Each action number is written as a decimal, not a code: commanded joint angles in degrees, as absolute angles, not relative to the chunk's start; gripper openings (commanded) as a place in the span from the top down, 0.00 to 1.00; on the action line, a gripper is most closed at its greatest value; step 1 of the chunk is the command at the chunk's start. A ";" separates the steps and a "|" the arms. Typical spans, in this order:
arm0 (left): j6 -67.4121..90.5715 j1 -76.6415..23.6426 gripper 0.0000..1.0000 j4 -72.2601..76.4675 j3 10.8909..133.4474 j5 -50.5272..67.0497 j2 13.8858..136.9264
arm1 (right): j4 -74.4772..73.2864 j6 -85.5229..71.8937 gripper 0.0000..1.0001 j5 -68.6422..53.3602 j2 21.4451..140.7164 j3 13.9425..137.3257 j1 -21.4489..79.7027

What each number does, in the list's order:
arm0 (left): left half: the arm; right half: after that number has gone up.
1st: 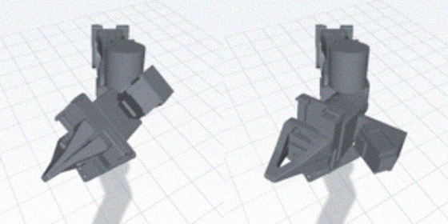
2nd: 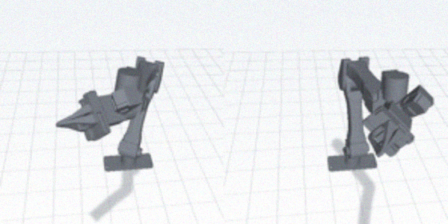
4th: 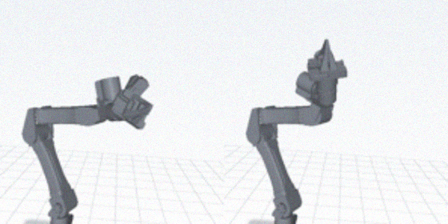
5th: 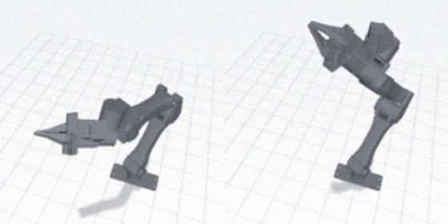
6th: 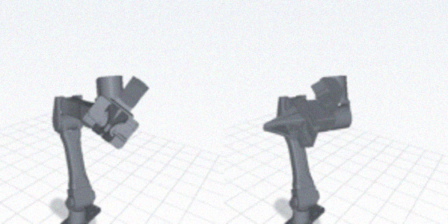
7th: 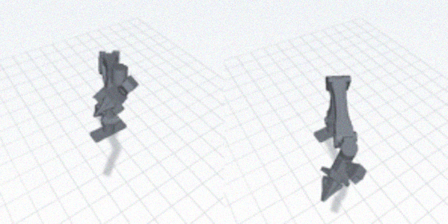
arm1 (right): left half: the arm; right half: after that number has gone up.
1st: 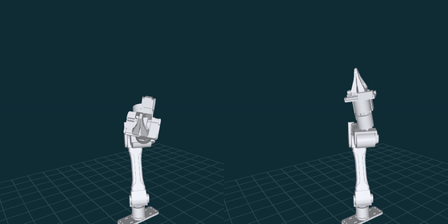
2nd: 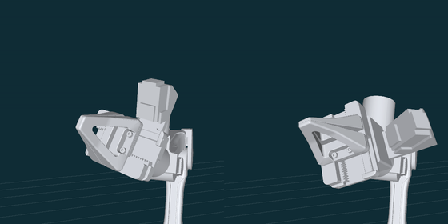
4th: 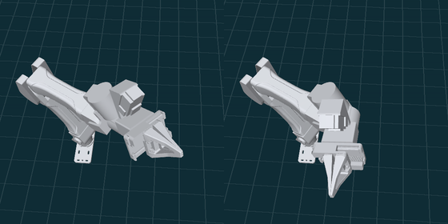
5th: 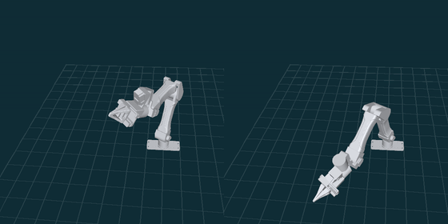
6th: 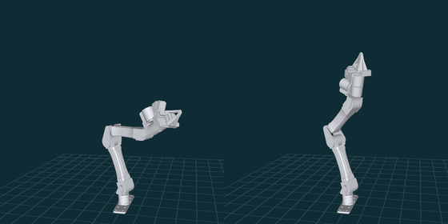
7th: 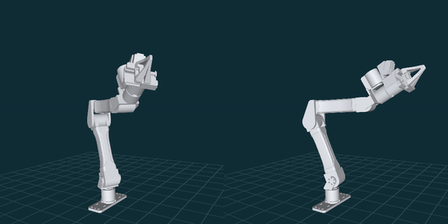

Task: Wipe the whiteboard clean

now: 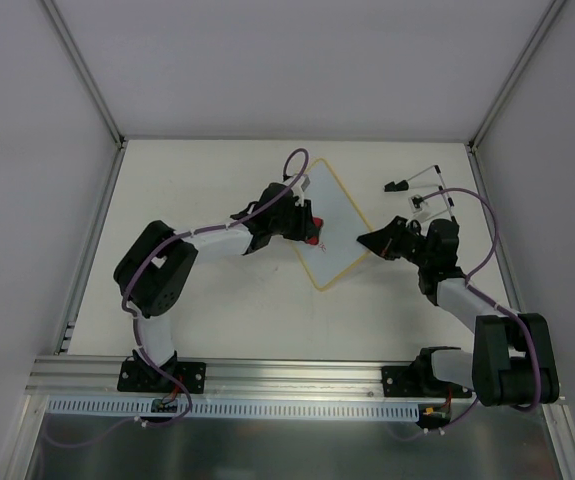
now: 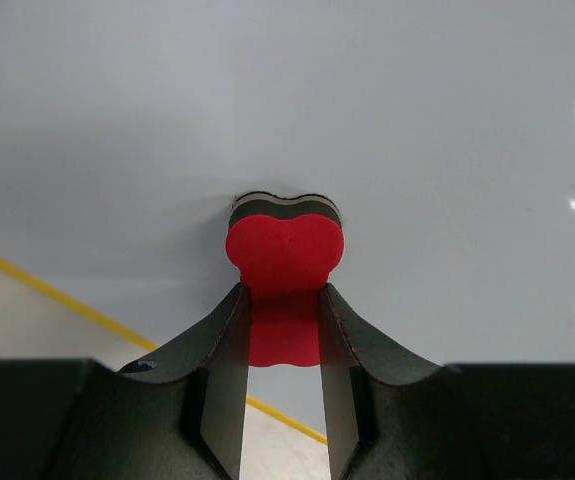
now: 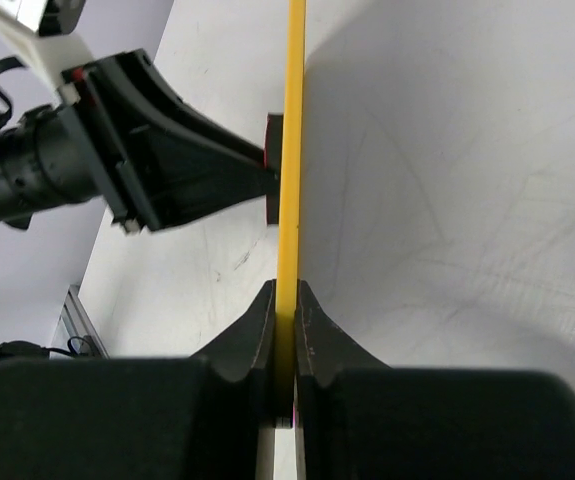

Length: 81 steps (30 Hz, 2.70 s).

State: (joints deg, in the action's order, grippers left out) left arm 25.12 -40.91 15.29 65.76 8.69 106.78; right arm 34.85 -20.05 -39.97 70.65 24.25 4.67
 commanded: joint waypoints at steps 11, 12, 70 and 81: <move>26.81 -41.73 1.00 17.49 62.49 7.21 108.55 | 41.48 -20.04 1.00 -48.43 67.94 27.33 6.68; 27.33 -42.53 1.00 17.75 62.14 7.03 108.46 | 41.48 -20.21 1.00 -47.99 67.94 27.51 6.68; 34.46 -22.68 0.22 -14.41 43.06 -11.25 82.97 | 42.10 -21.18 1.00 -43.95 68.83 34.71 3.34; 25.85 -21.53 0.01 -21.97 49.92 -14.50 64.37 | 25.76 -13.71 1.00 -47.72 66.35 49.03 -15.17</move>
State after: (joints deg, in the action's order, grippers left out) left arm 30.28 -22.37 -19.31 47.13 -11.68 71.33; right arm 23.79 -15.88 -44.80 69.14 42.33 -8.71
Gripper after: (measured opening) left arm 0.987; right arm 0.070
